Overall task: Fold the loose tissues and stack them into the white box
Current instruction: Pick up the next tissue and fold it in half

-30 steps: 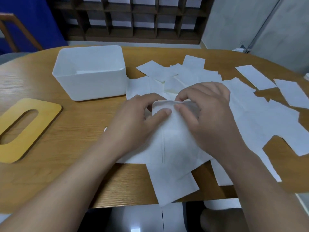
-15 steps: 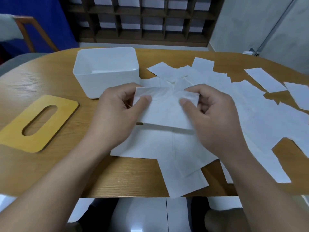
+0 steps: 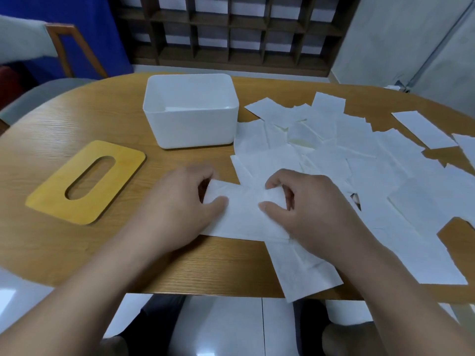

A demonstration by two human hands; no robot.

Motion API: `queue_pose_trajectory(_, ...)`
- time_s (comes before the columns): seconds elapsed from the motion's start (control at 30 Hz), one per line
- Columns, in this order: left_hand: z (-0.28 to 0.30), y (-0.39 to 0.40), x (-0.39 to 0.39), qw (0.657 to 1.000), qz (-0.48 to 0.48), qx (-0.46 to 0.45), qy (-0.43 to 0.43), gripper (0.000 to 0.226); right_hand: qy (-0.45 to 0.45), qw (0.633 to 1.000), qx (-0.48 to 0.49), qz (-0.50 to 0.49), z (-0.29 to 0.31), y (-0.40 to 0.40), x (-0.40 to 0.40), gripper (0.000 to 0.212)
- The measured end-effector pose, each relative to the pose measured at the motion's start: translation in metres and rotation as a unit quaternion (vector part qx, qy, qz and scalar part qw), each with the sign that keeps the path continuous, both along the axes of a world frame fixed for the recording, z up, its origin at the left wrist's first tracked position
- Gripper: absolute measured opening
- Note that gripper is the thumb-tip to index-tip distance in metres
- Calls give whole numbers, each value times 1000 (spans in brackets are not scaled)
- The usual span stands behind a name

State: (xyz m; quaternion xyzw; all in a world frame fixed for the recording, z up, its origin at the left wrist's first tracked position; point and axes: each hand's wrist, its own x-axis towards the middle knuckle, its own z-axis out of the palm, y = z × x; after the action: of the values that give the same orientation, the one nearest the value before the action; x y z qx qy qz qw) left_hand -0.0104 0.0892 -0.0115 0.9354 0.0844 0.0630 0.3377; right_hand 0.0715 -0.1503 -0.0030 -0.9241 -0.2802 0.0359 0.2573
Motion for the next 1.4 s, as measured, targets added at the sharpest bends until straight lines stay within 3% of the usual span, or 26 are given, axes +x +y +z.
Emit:
queue_pose_trajectory(0.07, 2, 2, 0, 998, -14, 51, 18, 19, -8, 1000, 0, -7, 2, -2, 1, 30)
queue_pose_trajectory(0.23, 9, 3, 1, 992, -72, 76, 65, 65, 11, 1000, -27, -9, 4, -7, 3, 49)
queue_pose_trajectory(0.33, 9, 0, 0, 989, -84, 81, 96, 74, 35, 997, -62, -3, 5, -6, 3, 55)
queue_pose_trajectory(0.43, 9, 0, 0, 989, -80, 77, 102, 73, 64, 996, -60, -3, 9, -4, 3, 42)
queue_pose_trajectory(0.6, 4, 3, 1, 992, -71, 50, 91, 71, 124, 991, 27, 28, 9, -1, 3, 23)
queue_pose_trajectory(0.67, 2, 3, 2, 997, -53, 0, 59, 67, 139, 986, 85, 38, 11, 0, 2, 15)
queue_pose_trajectory(0.73, 2, 1, 5, 993, -22, -116, 6, 57, 150, 975, 159, 41, 11, 2, 3, 10)
queue_pose_trajectory(0.8, 4, -4, 9, 959, 4, -281, -38, 50, 170, 952, 253, 26, 9, 3, 5, 8)
queue_pose_trajectory(0.87, 5, -12, 11, 903, 11, -422, -76, 51, 189, 924, 332, 1, 7, 6, 6, 6)
queue_pose_trajectory(0.93, 4, -15, 13, 874, 19, -475, -104, 54, 187, 908, 374, -11, 4, 10, 7, 7)
queue_pose_trajectory(1.1, -3, -16, 17, 901, 47, -409, -134, 63, 210, 900, 381, -24, -9, 21, 1, 13)
queue_pose_trajectory(1.4, -10, -26, 16, 910, 71, -374, -166, 81, 189, 901, 386, -54, -16, 28, -7, 33)
